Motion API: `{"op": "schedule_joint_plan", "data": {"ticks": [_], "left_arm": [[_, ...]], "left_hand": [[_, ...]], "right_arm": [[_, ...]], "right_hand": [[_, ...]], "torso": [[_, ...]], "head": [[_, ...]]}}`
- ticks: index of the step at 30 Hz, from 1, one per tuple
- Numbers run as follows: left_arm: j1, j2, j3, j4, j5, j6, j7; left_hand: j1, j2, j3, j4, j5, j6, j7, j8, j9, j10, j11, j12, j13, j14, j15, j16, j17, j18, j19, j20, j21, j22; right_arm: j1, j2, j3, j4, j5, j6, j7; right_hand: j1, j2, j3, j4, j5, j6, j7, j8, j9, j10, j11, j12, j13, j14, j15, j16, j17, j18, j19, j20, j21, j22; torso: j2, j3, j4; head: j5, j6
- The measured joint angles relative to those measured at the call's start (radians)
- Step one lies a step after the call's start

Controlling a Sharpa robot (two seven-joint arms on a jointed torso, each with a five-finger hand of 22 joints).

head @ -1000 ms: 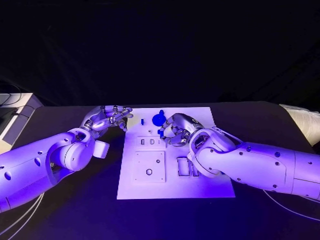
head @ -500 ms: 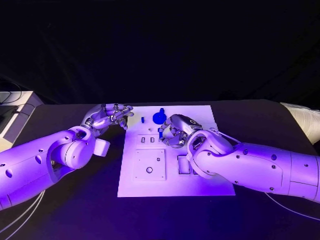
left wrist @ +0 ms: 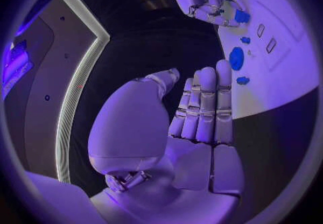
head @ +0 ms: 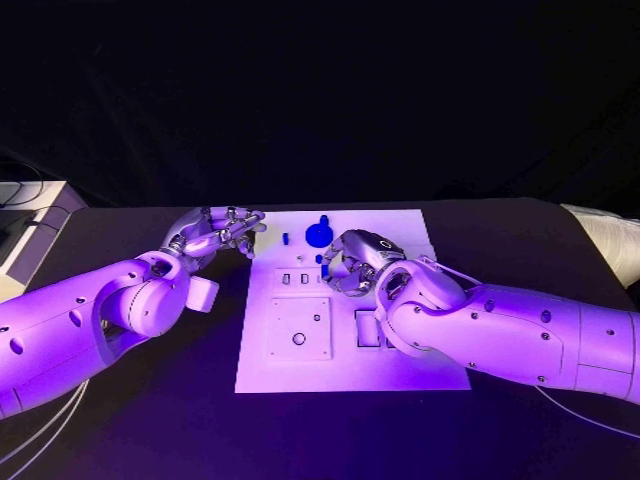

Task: Assemble the parts on the task board

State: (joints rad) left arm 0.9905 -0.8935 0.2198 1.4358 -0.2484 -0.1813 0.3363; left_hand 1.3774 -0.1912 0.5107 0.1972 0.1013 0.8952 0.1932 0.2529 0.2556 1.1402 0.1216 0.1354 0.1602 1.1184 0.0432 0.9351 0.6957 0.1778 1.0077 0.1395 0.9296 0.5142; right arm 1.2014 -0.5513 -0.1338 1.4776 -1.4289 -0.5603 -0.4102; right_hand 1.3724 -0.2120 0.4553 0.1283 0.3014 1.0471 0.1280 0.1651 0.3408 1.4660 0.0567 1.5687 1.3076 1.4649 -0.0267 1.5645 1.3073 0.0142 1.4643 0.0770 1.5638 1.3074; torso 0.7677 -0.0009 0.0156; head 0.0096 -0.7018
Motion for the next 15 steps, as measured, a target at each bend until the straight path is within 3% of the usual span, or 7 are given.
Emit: {"op": "schedule_joint_plan", "data": {"ticks": [15], "left_arm": [[0.0, 0.0, 0.0, -0.001, -0.001, 0.001, -0.001]], "left_hand": [[0.0, 0.0, 0.0, 0.0, 0.0, 0.0, 0.0, 0.0, 0.0, 0.0, 0.0, 0.0, 0.0, 0.0, 0.0, 0.0, 0.0, 0.0, 0.0, 0.0, 0.0, 0.0]], "right_arm": [[-0.003, 0.01, 0.0, -0.013, -0.023, 0.014, -0.014]], "right_hand": [[-0.005, -0.005, 0.0, 0.0, -0.005, 0.0, 0.0, 0.0, 0.0, 0.0, 0.0, 0.0, 0.0, 0.0, 0.0, 0.0, 0.0, 0.0, 0.0, 0.0, 0.0, 0.001]], "torso": [[0.001, -0.0001, -0.0005]], "head": [[0.001, -0.002]]}}
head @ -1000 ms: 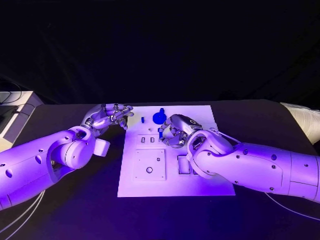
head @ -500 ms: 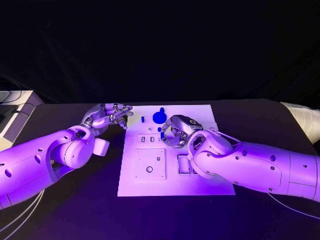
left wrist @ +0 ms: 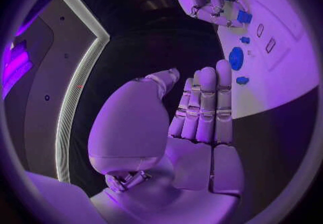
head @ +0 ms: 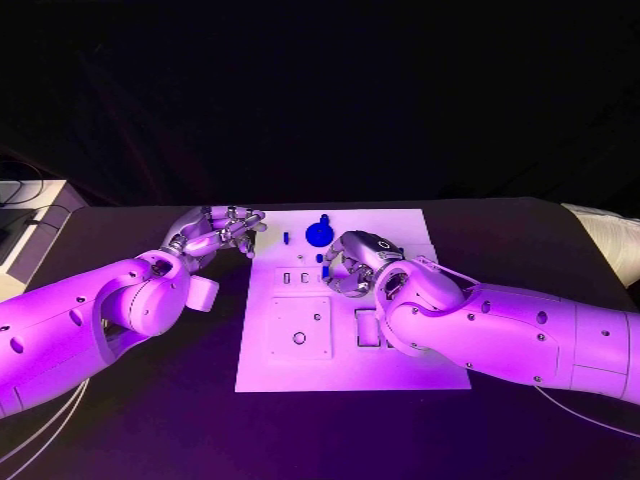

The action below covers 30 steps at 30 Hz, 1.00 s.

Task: Assemble the parts on the task board

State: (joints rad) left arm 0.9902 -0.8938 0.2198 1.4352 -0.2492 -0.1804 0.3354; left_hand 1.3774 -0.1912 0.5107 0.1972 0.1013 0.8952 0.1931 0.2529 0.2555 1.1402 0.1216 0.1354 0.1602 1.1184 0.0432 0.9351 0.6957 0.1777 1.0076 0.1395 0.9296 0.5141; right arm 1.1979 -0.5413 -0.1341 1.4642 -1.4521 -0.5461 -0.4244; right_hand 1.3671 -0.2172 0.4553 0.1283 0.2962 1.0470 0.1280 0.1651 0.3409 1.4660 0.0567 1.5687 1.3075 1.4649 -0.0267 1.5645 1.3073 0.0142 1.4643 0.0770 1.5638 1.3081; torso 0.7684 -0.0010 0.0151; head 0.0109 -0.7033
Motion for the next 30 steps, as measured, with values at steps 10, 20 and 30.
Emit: {"op": "schedule_joint_plan", "data": {"ticks": [10, 20, 30], "left_arm": [[0.0, 0.0, 0.0, -0.002, 0.0, 0.001, -0.001], [-0.001, 0.001, 0.0, -0.004, -0.003, 0.002, -0.002], [-0.001, 0.001, 0.0, -0.004, -0.01, 0.003, -0.004]], "left_hand": [[0.0, 0.0, 0.0, 0.0, 0.0, 0.0, 0.0, 0.004, 0.0, 0.0, 0.0, 0.0, 0.0, 0.0, 0.0, 0.004, 0.0, 0.0, 0.0, 0.0, 0.005, 0.001], [0.0, 0.0, 0.0, 0.0, 0.0, 0.0, 0.0, 0.004, 0.001, -0.004, -0.004, 0.0, 0.0, 0.0, 0.0, 0.004, -0.001, 0.0, 0.0, 0.0, 0.005, 0.001], [0.0, 0.0, 0.0, 0.0, 0.0, 0.0, 0.0, 0.004, 0.001, -0.004, -0.004, 0.0, 0.0, 0.0, 0.0, 0.004, -0.001, 0.0, 0.0, 0.0, 0.005, 0.001]], "right_arm": [[-0.002, 0.001, -0.001, -0.003, -0.003, 0.0, 0.0], [-0.003, -0.002, -0.001, -0.001, -0.003, -0.001, 0.0], [-0.003, -0.018, -0.001, 0.013, -0.002, -0.013, 0.0]], "right_hand": [[-0.026, -0.018, -0.01, 0.01, -0.008, -0.03, 0.009, -0.005, -0.006, 0.0, 0.0, 0.0, 0.0, 0.0, 0.0, 0.0, 0.0, 0.0, 0.0, 0.0, 0.0, 0.0], [-0.034, -0.026, -0.032, 0.012, -0.017, -0.084, 0.031, -0.034, -0.02, -0.002, 0.013, 0.0, 0.0, 0.0, 0.018, 0.0, 0.0, 0.0, 0.002, 0.014, 0.0, 0.0], [-0.034, -0.026, -0.044, 0.014, -0.018, -0.107, 0.04, -0.047, -0.028, 0.0, 0.018, -0.006, 0.001, 0.0, 0.025, 0.0, 0.0, 0.0, 0.002, 0.021, 0.0, 0.0]], "torso": [[0.0, 0.0007, -0.0002], [0.0, 0.0012, -0.0002], [0.0, 0.0012, 0.0003]], "head": [[0.001, -0.001], [0.002, -0.002], [0.003, -0.001]]}}
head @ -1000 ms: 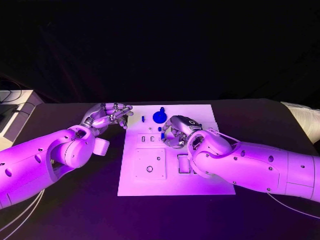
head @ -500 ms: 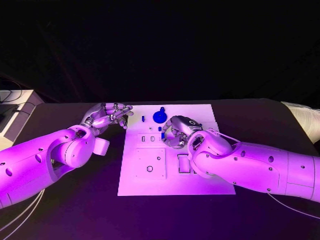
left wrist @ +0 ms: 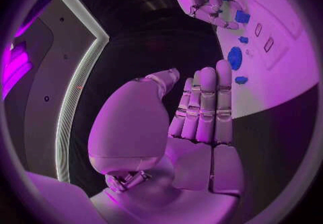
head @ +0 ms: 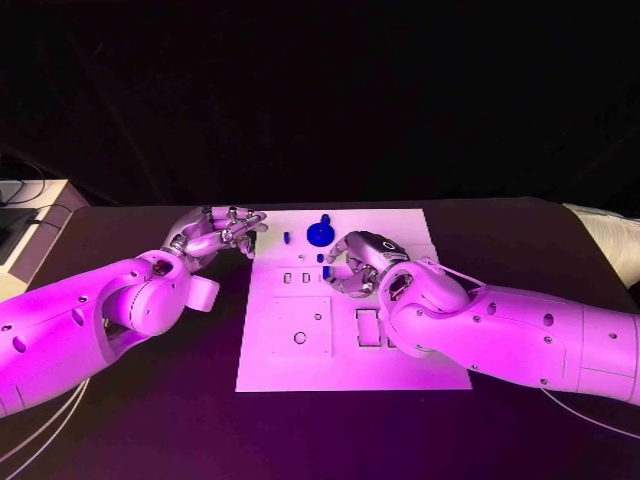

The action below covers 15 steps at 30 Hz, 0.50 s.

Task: Assemble the parts on the task board

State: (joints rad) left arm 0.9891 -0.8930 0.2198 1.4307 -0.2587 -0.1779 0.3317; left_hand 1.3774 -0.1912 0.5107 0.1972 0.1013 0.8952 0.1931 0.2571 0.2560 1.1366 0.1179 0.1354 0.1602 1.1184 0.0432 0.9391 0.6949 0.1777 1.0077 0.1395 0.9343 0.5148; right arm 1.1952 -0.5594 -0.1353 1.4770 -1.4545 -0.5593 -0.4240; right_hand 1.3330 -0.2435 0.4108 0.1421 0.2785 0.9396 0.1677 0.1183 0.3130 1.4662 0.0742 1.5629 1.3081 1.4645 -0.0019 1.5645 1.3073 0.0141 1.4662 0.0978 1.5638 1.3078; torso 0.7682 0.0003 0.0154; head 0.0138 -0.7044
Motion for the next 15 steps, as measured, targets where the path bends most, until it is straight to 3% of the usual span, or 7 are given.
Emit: {"op": "schedule_joint_plan", "data": {"ticks": [4, 6, 9, 11, 12, 14, 15], "left_arm": [[0.0, 0.001, 0.0, -0.002, -0.013, 0.0, -0.008], [0.0, 0.001, 0.0, -0.003, -0.034, -0.001, -0.02], [0.0, 0.002, 0.0, -0.003, -0.078, -0.002, -0.051], [0.0, 0.004, 0.0, -0.002, -0.11, -0.003, -0.078], [0.0, 0.005, 0.0, -0.001, -0.128, -0.003, -0.095], [0.0, 0.01, 0.0, 0.001, -0.17, -0.003, -0.141], [0.0, 0.013, 0.0, 0.002, -0.19, -0.003, -0.163]], "left_hand": [[-0.009, -0.009, -0.005, 0.002, 0.0, -0.008, -0.003, 0.0, 0.0, -0.002, 0.002, 0.007, 0.0, 0.002, 0.002, 0.002, 0.0, 0.0, 0.0, 0.0, 0.0, 0.0], [-0.057, -0.043, -0.052, 0.024, 0.0, -0.026, -0.003, 0.0, 0.0, 0.016, 0.0, 0.039, 0.017, 0.008, 0.0, 0.016, 0.0, 0.0, 0.0, 0.0, 0.006, 0.0], [-0.094, -0.042, -0.122, 0.06, 0.0, -0.028, -0.004, 0.016, 0.01, 0.03, -0.01, 0.114, 0.069, 0.03, -0.007, 0.057, 0.028, 0.0, 0.006, -0.006, 0.021, 0.004], [-0.092, -0.037, -0.153, 0.069, 0.0, -0.016, -0.017, 0.052, 0.026, 0.051, -0.021, 0.21, 0.133, 0.099, -0.016, 0.165, 0.153, 0.0, 0.017, -0.016, 0.042, 0.016], [-0.082, -0.027, -0.169, 0.072, 0.001, -0.017, -0.026, 0.085, 0.043, 0.044, -0.031, 0.312, 0.208, 0.153, -0.025, 0.253, 0.261, 0.0, 0.054, -0.024, 0.089, 0.073], [-0.067, -0.012, -0.181, 0.082, 0.004, -0.028, -0.038, 0.145, 0.077, -0.018, -0.042, 0.499, 0.344, 0.213, -0.035, 0.352, 0.389, -0.002, 0.097, -0.031, 0.164, 0.165], [-0.066, -0.01, -0.182, 0.083, 0.004, -0.036, -0.044, 0.171, 0.092, -0.038, -0.045, 0.574, 0.395, 0.239, -0.037, 0.388, 0.439, -0.016, 0.118, -0.034, 0.197, 0.208]], "right_arm": [[0.0, -0.024, 0.0, 0.024, 0.003, -0.018, 0.005], [0.001, -0.044, 0.002, 0.042, 0.012, -0.031, 0.019], [0.011, -0.073, 0.005, 0.062, 0.04, -0.05, 0.066], [0.022, -0.089, 0.008, 0.071, 0.069, -0.062, 0.109], [0.028, -0.097, 0.009, 0.076, 0.087, -0.068, 0.133], [0.044, -0.114, 0.012, 0.082, 0.139, -0.082, 0.195], [0.05, -0.122, 0.012, 0.083, 0.164, -0.088, 0.221]], "right_hand": [[-0.007, -0.007, -0.017, 0.004, -0.002, -0.013, 0.002, -0.008, -0.004, 0.0, 0.004, -0.005, 0.0, 0.004, 0.004, 0.0, 0.0, 0.0, 0.0, 0.003, 0.0, 0.0], [-0.008, -0.008, -0.039, 0.01, -0.004, -0.016, 0.005, -0.009, -0.006, 0.002, 0.006, -0.009, 0.0, 0.0, 0.007, 0.0, 0.0, 0.0, 0.0, 0.01, -0.007, 0.0], [-0.008, -0.008, -0.1, 0.035, 0.01, -0.018, 0.008, -0.013, -0.007, -0.002, 0.01, -0.021, 0.0, 0.004, 0.011, 0.0, 0.0, 0.0, 0.0, 0.01, -0.035, 0.0], [-0.008, -0.008, -0.136, 0.049, 0.03, -0.02, 0.009, -0.013, -0.007, -0.002, 0.01, -0.022, 0.0, 0.004, 0.011, 0.0, 0.0, 0.0, 0.0, 0.01, -0.042, 0.0], [-0.001, -0.001, -0.15, 0.054, 0.033, -0.02, 0.009, -0.013, -0.007, -0.002, 0.01, -0.022, 0.0, 0.004, 0.011, 0.0, 0.0, 0.0, 0.0, 0.01, -0.042, 0.0], [0.009, 0.009, -0.157, 0.061, 0.033, -0.02, 0.009, -0.008, -0.006, -0.002, 0.01, -0.022, 0.0, 0.004, 0.011, 0.0, 0.0, 0.0, 0.0, 0.01, -0.042, 0.0], [0.014, 0.014, -0.159, 0.062, 0.033, -0.019, 0.009, -0.002, -0.005, -0.002, 0.01, -0.022, 0.0, 0.004, 0.011, 0.0, 0.0, 0.0, 0.0, 0.01, -0.042, 0.0]], "torso": [[0.0, 0.0001, 0.0002], [-0.001, 0.0001, -0.0005], [-0.003, 0.0008, -0.0016], [-0.006, 0.0019, -0.0028], [-0.007, 0.0025, -0.0035], [-0.01, 0.0048, -0.0045], [-0.012, 0.0058, -0.0048]], "head": [[0.001, 0.001], [0.002, 0.002], [0.003, 0.004], [0.005, 0.006], [0.006, 0.006], [0.007, 0.007], [0.009, 0.008]]}}
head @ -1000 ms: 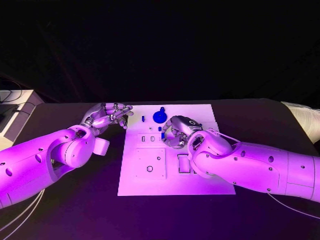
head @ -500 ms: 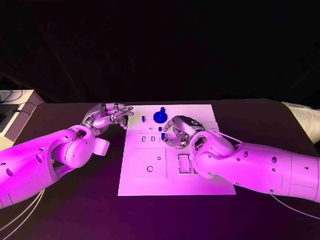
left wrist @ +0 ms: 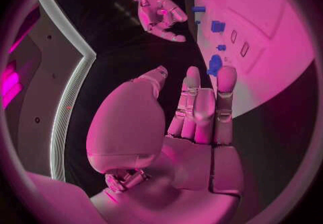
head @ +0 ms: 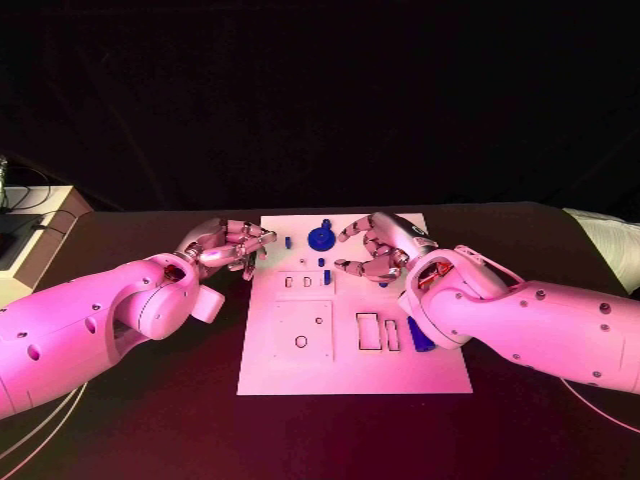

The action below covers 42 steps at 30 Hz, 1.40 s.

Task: Assemble the parts on the task board

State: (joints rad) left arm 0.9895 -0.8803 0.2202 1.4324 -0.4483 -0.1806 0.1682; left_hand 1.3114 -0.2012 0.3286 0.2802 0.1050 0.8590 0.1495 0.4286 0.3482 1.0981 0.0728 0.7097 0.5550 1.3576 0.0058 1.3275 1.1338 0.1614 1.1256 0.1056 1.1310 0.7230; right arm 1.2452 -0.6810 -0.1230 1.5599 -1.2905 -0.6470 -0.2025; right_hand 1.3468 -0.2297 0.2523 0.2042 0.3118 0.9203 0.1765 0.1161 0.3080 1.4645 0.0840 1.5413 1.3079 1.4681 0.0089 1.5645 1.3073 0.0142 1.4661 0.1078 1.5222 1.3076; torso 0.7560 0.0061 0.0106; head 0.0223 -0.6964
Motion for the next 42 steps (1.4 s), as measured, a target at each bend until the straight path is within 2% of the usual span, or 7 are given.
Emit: {"op": "schedule_joint_plan", "data": {"ticks": [3, 6, 12, 19, 29, 34, 42], "left_arm": [[0.004, 0.011, 0.0, 0.003, -0.066, 0.006, -0.079], [0.015, 0.03, 0.0, 0.003, -0.143, 0.022, -0.167], [0.053, 0.089, 0.001, -0.011, -0.288, 0.073, -0.326], [0.1, 0.167, -0.006, -0.072, -0.43, 0.143, -0.497], [0.17, 0.272, -0.061, -0.157, -0.539, 0.227, -0.643], [0.204, 0.327, -0.095, -0.202, -0.569, 0.268, -0.684], [0.235, 0.393, -0.115, -0.275, -0.594, 0.315, -0.727]], "left_hand": [[-0.032, 0.024, 0.0, 0.006, 0.0, -0.012, -0.008, 0.07, 0.044, 0.006, -0.013, 0.193, 0.147, 0.081, -0.009, 0.096, 0.146, -0.016, 0.079, -0.008, 0.1, 0.149], [-0.078, 0.04, -0.004, 0.01, 0.004, -0.016, -0.019, 0.123, 0.082, 0.078, -0.024, 0.354, 0.308, 0.106, -0.019, 0.151, 0.173, -0.039, 0.139, -0.018, 0.171, 0.261], [-0.128, 0.053, -0.015, 0.013, 0.004, -0.019, -0.03, 0.167, 0.122, 0.169, -0.036, 0.493, 0.467, 0.109, -0.026, 0.205, 0.174, -0.065, 0.215, -0.03, 0.25, 0.404], [-0.146, 0.061, -0.014, 0.013, 0.004, -0.023, -0.033, 0.172, 0.131, 0.186, -0.037, 0.522, 0.508, 0.108, -0.027, 0.218, 0.174, -0.07, 0.238, -0.032, 0.272, 0.451], [-0.167, 0.048, 0.077, 0.013, 0.01, -0.026, -0.037, 0.172, 0.144, 0.196, -0.041, 0.54, 0.536, 0.108, -0.027, 0.223, 0.174, -0.07, 0.245, -0.039, 0.287, 0.477], [-0.196, 0.028, 0.119, 0.013, 0.01, -0.026, -0.037, 0.172, 0.147, 0.196, -0.041, 0.544, 0.54, 0.108, -0.027, 0.223, 0.174, -0.07, 0.249, -0.036, 0.291, 0.483], [-0.216, 0.023, 0.12, 0.012, 0.01, -0.03, -0.033, 0.172, 0.147, 0.192, -0.037, 0.544, 0.533, 0.107, -0.027, 0.223, 0.174, -0.07, 0.249, -0.036, 0.291, 0.484]], "right_arm": [[0.021, -0.025, 0.003, 0.001, 0.08, -0.015, 0.078], [0.042, -0.056, 0.004, 0.001, 0.153, -0.023, 0.14], [0.075, -0.108, 0.007, -0.018, 0.266, -0.02, 0.206], [0.085, -0.143, 0.007, -0.04, 0.354, -0.001, 0.23], [0.087, -0.157, 0.006, -0.043, 0.39, 0.039, 0.224], [0.087, -0.159, 0.006, -0.043, 0.391, 0.054, 0.211], [0.087, -0.157, 0.006, -0.044, 0.388, 0.069, 0.19]], "right_hand": [[0.011, 0.011, 0.0, 0.0, 0.013, 0.015, -0.011, 0.016, 0.006, 0.0, 0.0, 0.0, 0.0, 0.0, 0.0, 0.0, 0.0, 0.0, 0.0, 0.0, 0.0, 0.0], [0.017, 0.017, 0.003, 0.003, 0.016, 0.034, -0.016, 0.034, 0.012, 0.0, 0.0, 0.009, 0.0, 0.0, 0.0, 0.0, 0.0, 0.0, 0.0, 0.0, 0.016, 0.0], [0.017, 0.017, 0.009, 0.009, 0.027, 0.053, -0.024, 0.055, 0.026, 0.003, -0.009, 0.02, 0.0, -0.002, -0.002, 0.0, 0.0, 0.0, 0.0, 0.0, 0.027, 0.0], [0.021, 0.021, 0.009, 0.009, 0.033, 0.053, -0.024, 0.058, 0.03, 0.002, -0.009, 0.02, 0.0, -0.004, -0.004, 0.0, 0.0, 0.0, 0.0, 0.0, 0.027, 0.0], [0.021, 0.021, 0.009, 0.009, 0.033, 0.053, -0.024, 0.058, 0.032, 0.002, -0.009, 0.02, 0.0, -0.004, -0.004, 0.0, 0.001, 0.0, 0.0, 0.0, 0.027, 0.0], [0.021, 0.021, 0.009, 0.009, 0.033, 0.05, -0.021, 0.058, 0.032, 0.002, -0.009, 0.02, 0.0, -0.004, -0.004, 0.0, 0.001, 0.0, 0.0, 0.0, 0.027, 0.0], [0.025, 0.016, 0.009, 0.009, 0.033, 0.046, -0.024, 0.058, 0.033, 0.002, -0.009, 0.02, 0.0, -0.004, -0.004, 0.0, 0.001, 0.0, 0.0, 0.0, 0.027, 0.001]], "torso": [[-0.007, 0.0043, -0.001], [-0.015, 0.0085, -0.0011], [-0.033, 0.0168, -0.0011], [-0.052, 0.031, -0.0056], [-0.064, 0.0468, -0.0139], [-0.066, 0.0515, -0.0152], [-0.065, 0.0528, -0.0165]], "head": [[0.003, 0.001], [0.006, 0.0], [0.01, -0.004], [0.022, -0.012], [0.032, -0.029], [0.034, -0.038], [0.035, -0.044]]}}
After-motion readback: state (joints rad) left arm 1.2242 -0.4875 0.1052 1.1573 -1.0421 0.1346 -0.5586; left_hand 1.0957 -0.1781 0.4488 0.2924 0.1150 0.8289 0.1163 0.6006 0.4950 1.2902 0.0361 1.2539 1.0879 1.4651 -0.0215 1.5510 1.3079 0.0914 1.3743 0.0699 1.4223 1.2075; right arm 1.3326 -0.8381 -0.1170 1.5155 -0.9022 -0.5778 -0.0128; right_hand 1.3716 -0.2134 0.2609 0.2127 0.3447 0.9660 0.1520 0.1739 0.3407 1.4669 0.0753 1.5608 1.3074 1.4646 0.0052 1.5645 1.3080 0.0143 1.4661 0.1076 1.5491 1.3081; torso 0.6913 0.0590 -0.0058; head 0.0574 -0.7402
